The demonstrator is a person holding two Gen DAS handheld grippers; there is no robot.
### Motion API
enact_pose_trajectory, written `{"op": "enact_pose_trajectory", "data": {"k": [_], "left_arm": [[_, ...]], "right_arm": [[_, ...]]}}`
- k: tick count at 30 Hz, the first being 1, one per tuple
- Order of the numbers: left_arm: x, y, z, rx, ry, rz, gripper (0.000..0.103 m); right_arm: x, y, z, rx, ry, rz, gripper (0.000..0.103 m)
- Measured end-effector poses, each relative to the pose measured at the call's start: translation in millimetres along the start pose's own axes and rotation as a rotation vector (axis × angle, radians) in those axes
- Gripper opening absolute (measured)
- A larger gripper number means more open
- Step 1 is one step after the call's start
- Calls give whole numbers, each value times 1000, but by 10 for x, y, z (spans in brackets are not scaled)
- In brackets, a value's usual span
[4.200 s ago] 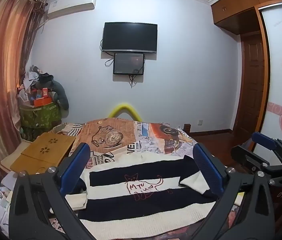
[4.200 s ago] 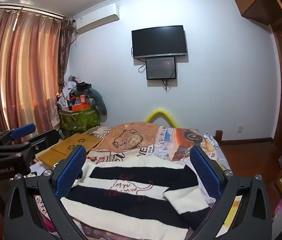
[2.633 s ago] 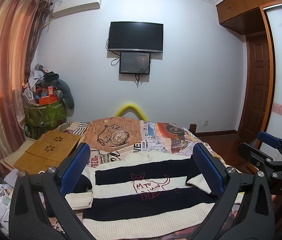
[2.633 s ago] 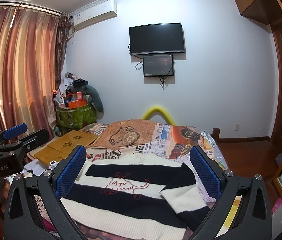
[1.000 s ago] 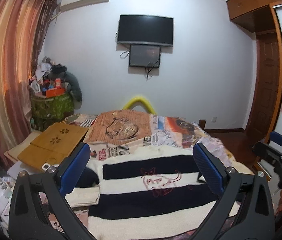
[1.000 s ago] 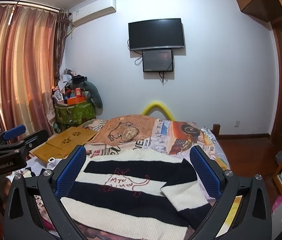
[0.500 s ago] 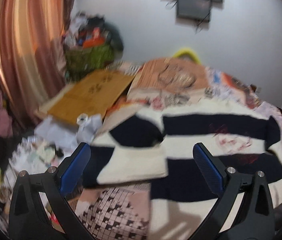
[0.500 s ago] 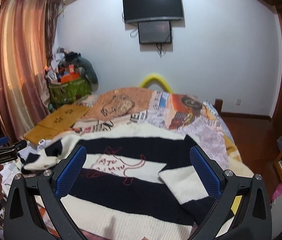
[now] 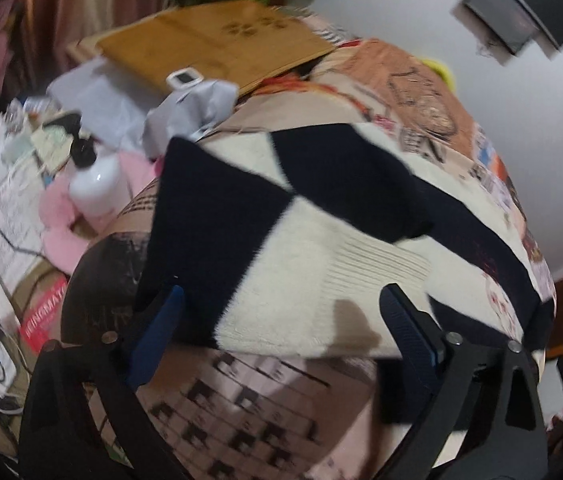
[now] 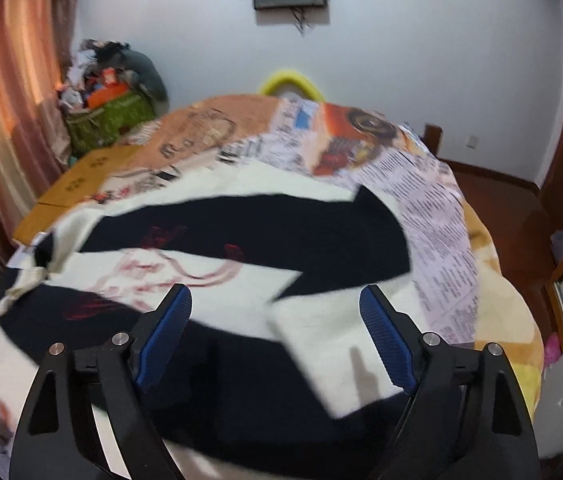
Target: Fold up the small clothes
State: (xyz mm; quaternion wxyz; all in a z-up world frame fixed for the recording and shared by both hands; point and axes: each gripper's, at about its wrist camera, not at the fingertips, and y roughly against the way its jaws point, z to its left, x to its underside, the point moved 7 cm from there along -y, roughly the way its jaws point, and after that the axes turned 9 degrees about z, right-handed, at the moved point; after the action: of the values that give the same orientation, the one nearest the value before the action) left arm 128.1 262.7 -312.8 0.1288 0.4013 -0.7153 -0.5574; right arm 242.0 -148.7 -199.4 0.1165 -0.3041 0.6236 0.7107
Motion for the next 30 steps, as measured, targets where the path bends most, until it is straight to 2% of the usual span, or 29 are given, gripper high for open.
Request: {"op": "enact_pose_trajectory", "data": {"k": [3,6,8,9,10,11,13,14,16,18,21,23,27,29,30], "left_arm": [[-77,-93,21,-53,-4,-8,89],[-114,-170,-34,-114,-53,-19,73],[-137,-227,-40,-181,-84,-23,46],[-149,-248,-55,-204,-102,-27,40],[-158,-262,-72,-203,-115,-27,25],[-170,-283,-106,-184,-127,-16,11],[-195,-287,-135,-173,-134,-11,3],[-204,-280,-155,-169,-142,-10,0],[-213,-255,-236,-151,-164,-10,0],[-228,-190,-359,-147,-202,-31,0],[-247,-27,-605,-135,-269,-80,0],[-261,105,-784,-121,-311,-112,0],[-224,304,-1054,-96,-398,-139,0],[-184,376,-1104,-103,-424,-148,4],[-164,387,-1110,-111,-434,-146,7]], "right_arm": [[38,-160,-187,28,-7,53,84],[110,-282,-295,33,-1,113,84],[159,-342,-350,25,2,149,81],[193,-391,-373,10,2,175,74],[226,-432,-392,-4,0,199,64],[259,-475,-402,-19,-2,220,59],[322,-507,-459,-37,-7,241,45],[334,-501,-484,-38,-5,241,42],[355,-454,-548,-14,9,234,20],[389,-407,-624,-13,10,234,10],[422,-353,-742,8,3,237,7],[430,-269,-790,12,-15,228,7],[428,6,-723,-62,-53,192,8],[410,89,-597,-93,-37,181,23],[409,123,-522,-107,-24,172,41]]}}
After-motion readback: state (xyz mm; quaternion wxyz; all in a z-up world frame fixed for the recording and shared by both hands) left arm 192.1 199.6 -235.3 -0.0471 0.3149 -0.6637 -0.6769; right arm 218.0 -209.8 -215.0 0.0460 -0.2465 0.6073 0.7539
